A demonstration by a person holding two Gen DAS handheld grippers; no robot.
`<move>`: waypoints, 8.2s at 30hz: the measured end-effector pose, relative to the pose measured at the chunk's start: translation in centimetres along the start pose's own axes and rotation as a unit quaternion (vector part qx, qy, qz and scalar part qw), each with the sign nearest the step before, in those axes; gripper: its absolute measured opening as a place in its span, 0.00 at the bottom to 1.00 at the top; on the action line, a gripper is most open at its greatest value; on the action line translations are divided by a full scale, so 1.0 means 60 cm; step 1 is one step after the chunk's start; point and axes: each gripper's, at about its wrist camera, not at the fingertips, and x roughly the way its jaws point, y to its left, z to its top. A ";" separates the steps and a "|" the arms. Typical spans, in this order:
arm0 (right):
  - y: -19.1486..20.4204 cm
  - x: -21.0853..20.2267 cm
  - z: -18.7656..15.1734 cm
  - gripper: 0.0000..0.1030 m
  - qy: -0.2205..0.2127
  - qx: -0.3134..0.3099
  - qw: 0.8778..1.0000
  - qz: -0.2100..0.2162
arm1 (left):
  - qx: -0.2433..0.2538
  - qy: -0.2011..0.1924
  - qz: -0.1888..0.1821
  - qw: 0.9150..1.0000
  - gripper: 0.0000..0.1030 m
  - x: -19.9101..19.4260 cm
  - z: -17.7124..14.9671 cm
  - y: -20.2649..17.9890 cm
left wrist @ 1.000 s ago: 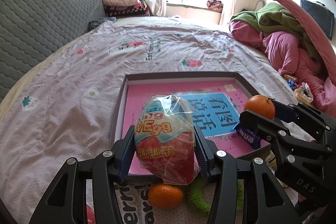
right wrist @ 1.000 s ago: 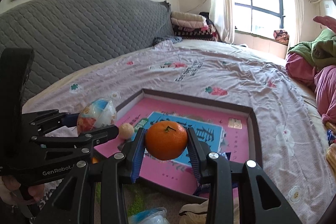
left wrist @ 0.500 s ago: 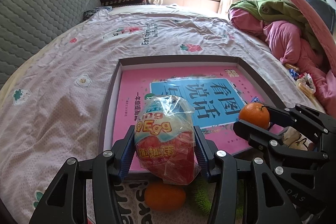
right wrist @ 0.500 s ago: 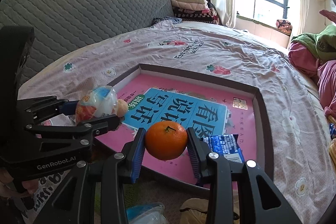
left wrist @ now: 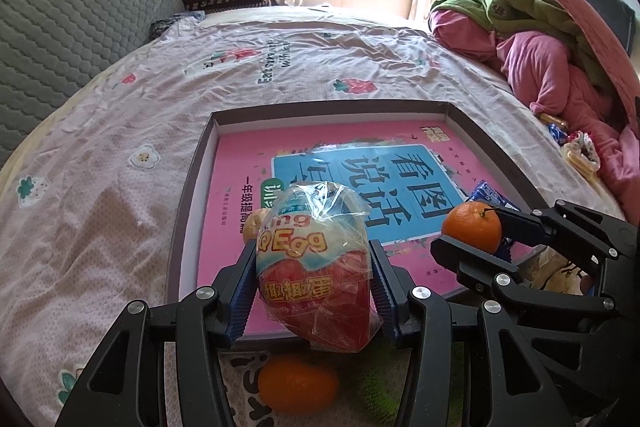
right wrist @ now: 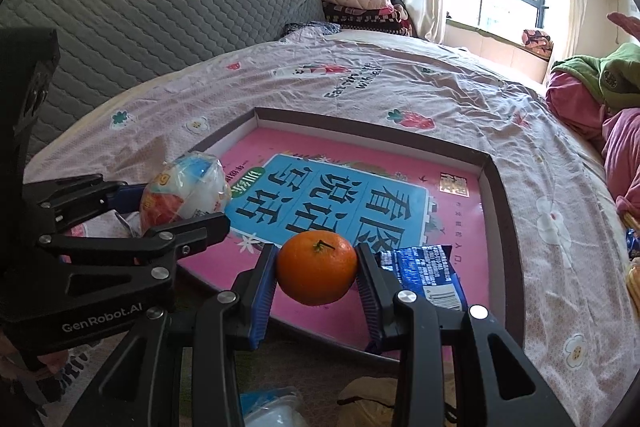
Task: Organize objects
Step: 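Carry the orange over the pink box with the right tool while the left tool carries the egg toy there, then open the right tool to drop the orange while the left tool releases the egg toy into the box, then lift both open tools up and away from the pink box, then approach the beige drawstring pouch with the right tool while the left tool approaches the green ring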
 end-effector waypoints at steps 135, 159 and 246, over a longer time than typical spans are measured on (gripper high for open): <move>-0.056 -0.230 -0.015 0.53 -0.109 0.032 0.993 -0.015 | -0.040 -0.044 -0.009 0.998 0.57 -0.198 -0.034 -0.032; -0.046 -0.232 -0.048 0.53 -0.090 0.004 0.995 -0.051 | -0.016 -0.035 -0.006 0.999 0.57 -0.201 -0.046 -0.063; -0.057 -0.096 -0.136 0.22 0.045 0.047 0.997 -0.046 | -0.127 0.078 -0.023 0.989 0.17 -0.046 -0.134 -0.015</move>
